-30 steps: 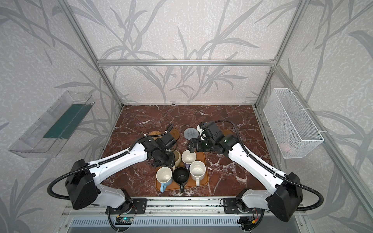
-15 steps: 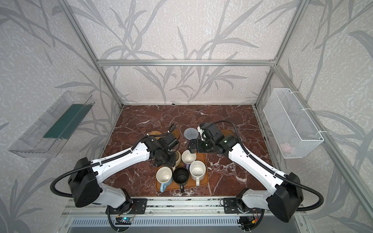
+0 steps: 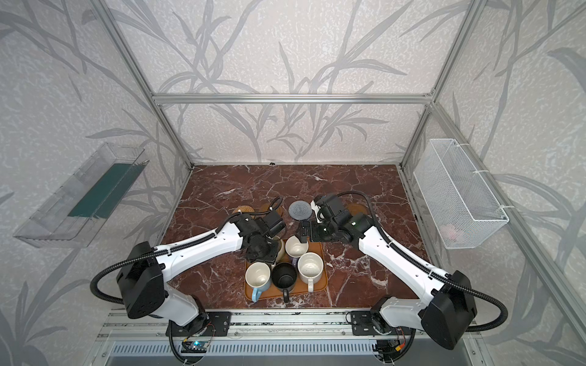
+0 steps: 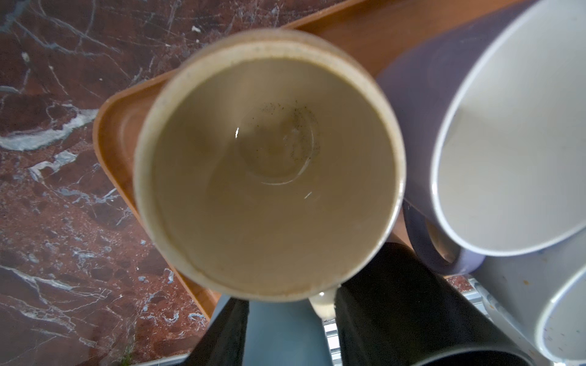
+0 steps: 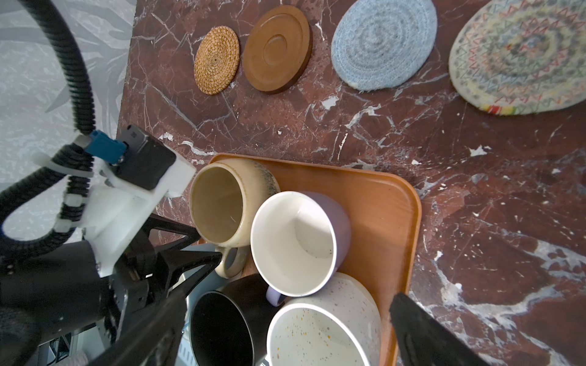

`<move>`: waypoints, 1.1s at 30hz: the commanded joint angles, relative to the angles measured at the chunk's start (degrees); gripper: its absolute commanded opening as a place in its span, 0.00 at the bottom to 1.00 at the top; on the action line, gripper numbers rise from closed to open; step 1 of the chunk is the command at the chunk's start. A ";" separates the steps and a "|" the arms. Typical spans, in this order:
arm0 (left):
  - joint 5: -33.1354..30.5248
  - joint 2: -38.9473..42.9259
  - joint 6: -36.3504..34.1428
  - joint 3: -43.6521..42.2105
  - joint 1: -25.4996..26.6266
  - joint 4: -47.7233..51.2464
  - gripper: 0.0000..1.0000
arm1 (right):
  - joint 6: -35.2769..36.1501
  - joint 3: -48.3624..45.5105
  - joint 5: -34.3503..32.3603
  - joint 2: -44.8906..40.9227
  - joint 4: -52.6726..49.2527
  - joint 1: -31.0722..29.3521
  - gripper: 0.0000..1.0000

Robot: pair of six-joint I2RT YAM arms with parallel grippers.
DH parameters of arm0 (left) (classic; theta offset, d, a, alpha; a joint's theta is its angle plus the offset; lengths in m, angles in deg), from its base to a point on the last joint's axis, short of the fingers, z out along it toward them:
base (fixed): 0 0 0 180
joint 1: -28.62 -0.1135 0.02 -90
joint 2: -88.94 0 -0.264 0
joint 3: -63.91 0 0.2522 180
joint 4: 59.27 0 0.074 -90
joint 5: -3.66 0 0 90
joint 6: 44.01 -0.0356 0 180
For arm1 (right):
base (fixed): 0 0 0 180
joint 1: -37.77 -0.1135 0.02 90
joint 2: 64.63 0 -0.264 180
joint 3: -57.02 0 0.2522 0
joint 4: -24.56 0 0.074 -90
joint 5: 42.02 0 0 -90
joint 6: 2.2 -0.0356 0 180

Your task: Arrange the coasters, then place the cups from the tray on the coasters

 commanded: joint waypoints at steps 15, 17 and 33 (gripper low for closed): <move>-2.43 -1.95 1.04 0.52 0.40 -0.34 0.42 | -0.85 -0.64 -0.35 -2.04 0.17 -0.29 0.99; -2.83 -1.80 1.14 0.52 0.40 -0.25 0.41 | -0.85 -0.79 -0.37 -2.04 0.12 -0.29 0.99; -4.10 -1.56 3.29 0.97 1.02 -1.98 0.41 | -1.32 -2.75 -0.71 -3.42 2.48 -0.28 0.99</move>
